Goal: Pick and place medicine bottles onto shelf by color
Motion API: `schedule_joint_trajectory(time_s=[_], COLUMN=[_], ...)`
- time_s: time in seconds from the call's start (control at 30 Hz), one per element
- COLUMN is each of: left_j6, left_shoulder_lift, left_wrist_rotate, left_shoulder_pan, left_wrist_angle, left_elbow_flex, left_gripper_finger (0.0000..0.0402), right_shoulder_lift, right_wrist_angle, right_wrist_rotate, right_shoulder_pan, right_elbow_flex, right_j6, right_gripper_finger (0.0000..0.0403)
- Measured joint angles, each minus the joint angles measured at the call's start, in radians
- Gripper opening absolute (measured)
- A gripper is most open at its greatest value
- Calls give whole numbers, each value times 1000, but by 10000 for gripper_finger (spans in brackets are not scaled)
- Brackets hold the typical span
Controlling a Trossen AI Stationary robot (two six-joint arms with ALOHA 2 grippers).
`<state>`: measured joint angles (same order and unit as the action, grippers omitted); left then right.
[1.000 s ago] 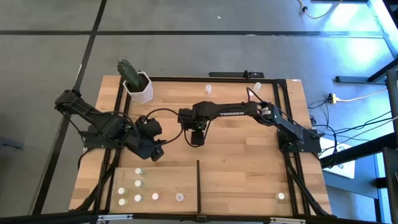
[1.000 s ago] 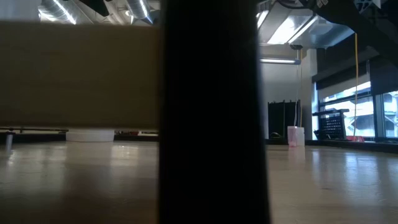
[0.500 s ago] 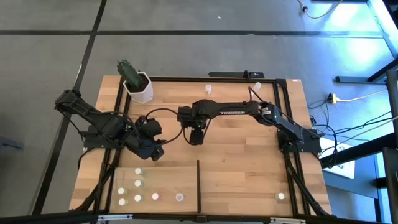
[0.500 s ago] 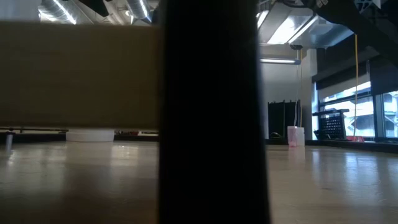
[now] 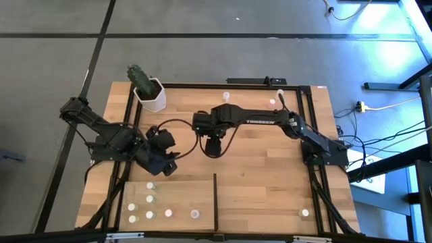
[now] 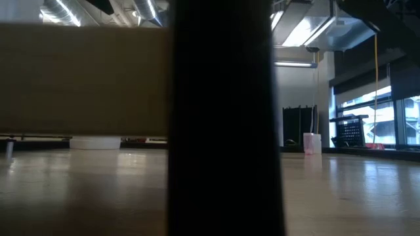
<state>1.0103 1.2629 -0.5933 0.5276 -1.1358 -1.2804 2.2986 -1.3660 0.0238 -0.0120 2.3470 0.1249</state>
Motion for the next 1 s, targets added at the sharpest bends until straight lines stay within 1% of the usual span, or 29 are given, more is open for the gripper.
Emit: schedule_joint_trajectory(time_s=[0.2,0.37,0.43,0.67,0.77,1.0], left_j6=[1,-3,-30,-212,-309,-563], left_shoulder_lift=[0,0,5,49,76,152], left_wrist_rotate=[-16,-29,-33,-34,-32,59], left_shoulder_pan=[34,36,26,-46,-84,-176], left_wrist_angle=[-4,0,9,139,183,282], left_elbow_flex=[0,0,0,0,0,19], left_gripper_finger=[190,190,190,190,190,190], right_shoulder_lift=[-86,-177,-215,-342,-388,-475], right_wrist_angle=[-96,-139,-138,-128,-130,-137], right_wrist_rotate=[135,222,261,343,351,352], right_shoulder_pan=[50,131,168,274,299,342], right_elbow_flex=[0,-1,-1,-1,-1,-1], right_j6=[103,161,164,168,159,129], right_gripper_finger=[195,195,195,195,195,195])
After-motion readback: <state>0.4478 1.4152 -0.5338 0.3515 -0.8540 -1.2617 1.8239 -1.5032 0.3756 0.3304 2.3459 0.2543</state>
